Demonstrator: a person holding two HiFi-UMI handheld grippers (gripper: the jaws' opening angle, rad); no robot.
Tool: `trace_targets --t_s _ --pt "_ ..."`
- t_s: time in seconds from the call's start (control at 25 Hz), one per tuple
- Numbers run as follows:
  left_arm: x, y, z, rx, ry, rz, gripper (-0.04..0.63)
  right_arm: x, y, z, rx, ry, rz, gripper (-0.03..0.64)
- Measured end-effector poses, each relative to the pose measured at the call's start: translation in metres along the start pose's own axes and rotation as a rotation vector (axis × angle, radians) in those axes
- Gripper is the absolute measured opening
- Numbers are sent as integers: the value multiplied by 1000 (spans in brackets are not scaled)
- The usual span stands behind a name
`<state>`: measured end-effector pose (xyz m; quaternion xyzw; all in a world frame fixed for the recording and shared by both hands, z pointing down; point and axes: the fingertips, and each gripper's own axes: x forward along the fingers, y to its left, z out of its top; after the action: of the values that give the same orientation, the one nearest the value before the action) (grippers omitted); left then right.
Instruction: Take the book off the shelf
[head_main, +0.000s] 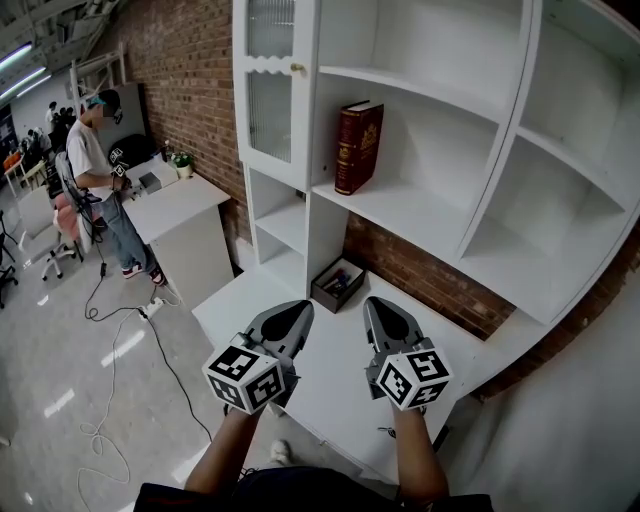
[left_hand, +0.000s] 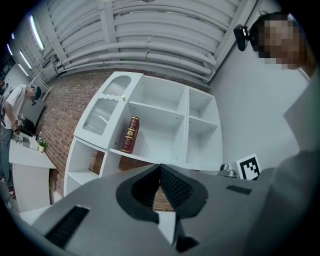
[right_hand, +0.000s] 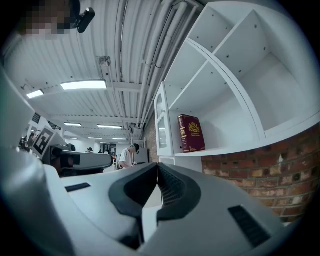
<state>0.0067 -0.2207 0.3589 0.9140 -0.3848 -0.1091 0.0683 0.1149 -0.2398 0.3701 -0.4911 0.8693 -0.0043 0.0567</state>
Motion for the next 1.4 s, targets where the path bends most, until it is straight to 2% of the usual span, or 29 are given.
trace_targets --t_s 0.64,1.12,1.4 --pt "46 62 15 -15 15 -61 17 69 -24 1 14 3 -66 20" --pt "49 115 36 -33 -1 -107 17 119 -16 1 -9 12 -136 20" --pt "45 139 35 -54 -8 -135 17 139 -7 -3 -23 14 -155 20"
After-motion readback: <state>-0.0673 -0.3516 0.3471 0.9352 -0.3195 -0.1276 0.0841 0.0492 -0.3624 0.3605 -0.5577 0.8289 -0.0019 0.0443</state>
